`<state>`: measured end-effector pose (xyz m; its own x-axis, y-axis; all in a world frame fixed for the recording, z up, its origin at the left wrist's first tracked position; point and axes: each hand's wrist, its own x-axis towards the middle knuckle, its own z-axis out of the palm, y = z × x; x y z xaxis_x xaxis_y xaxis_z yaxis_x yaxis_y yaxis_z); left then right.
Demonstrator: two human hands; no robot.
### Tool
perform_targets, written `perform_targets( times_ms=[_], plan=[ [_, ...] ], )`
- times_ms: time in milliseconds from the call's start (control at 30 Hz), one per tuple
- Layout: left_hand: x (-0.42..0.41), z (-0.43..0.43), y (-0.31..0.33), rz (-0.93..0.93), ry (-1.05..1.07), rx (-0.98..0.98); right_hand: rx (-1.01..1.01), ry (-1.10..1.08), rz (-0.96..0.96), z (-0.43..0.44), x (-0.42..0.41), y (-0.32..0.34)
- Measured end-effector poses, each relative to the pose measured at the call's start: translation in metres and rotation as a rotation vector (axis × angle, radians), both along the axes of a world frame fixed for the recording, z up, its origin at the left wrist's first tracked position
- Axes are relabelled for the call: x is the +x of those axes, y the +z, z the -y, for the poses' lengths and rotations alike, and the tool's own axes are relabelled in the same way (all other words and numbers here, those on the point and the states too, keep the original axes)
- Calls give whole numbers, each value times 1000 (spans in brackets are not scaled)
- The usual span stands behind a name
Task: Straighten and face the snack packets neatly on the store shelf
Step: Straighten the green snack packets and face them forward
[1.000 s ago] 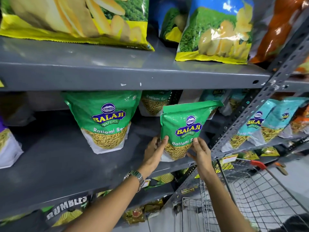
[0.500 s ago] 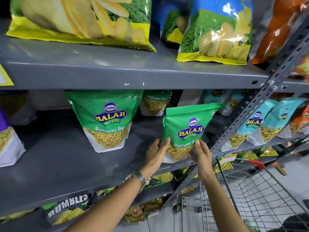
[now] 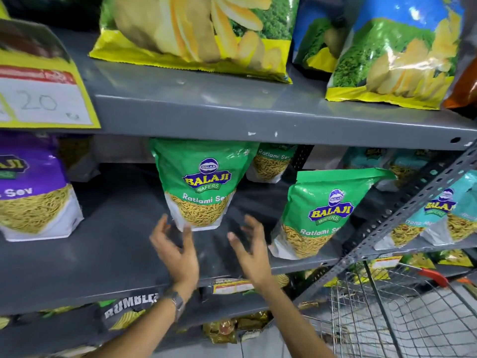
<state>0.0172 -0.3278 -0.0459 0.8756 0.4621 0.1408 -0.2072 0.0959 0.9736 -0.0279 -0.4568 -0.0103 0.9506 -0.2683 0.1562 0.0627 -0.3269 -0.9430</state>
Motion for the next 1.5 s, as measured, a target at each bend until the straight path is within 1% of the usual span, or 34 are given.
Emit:
perform_targets(
  times_ms=[67,133,200,267,300,467,667,933,1133,1500],
  plan=[
    [23,-21,9,-57,-39,9,227,-32,-69,-1,30,9],
    [43,-37,20,-87,-217,124,355,-17,-103,7,55,19],
    [56,-48,31,-61,-443,225,358,73,-144,14,74,22],
    [60,-53,40,-76,-614,209,340,164,-160,17,84,23],
    [61,-55,40,-89,-634,200,347,188,-155,16,85,24],
    [51,-57,47,-122,-608,172,363,178,-104,12,70,26],
    [23,-64,41,-168,-698,182,351,127,-84,12,32,21],
    [-16,-60,41,-173,-650,216,325,95,-83,11,-11,18],
    [-27,-60,40,-166,-669,179,334,75,-87,8,-24,22],
    [-32,-59,41,-178,-685,155,333,53,-11,1,-34,20]
  ],
)
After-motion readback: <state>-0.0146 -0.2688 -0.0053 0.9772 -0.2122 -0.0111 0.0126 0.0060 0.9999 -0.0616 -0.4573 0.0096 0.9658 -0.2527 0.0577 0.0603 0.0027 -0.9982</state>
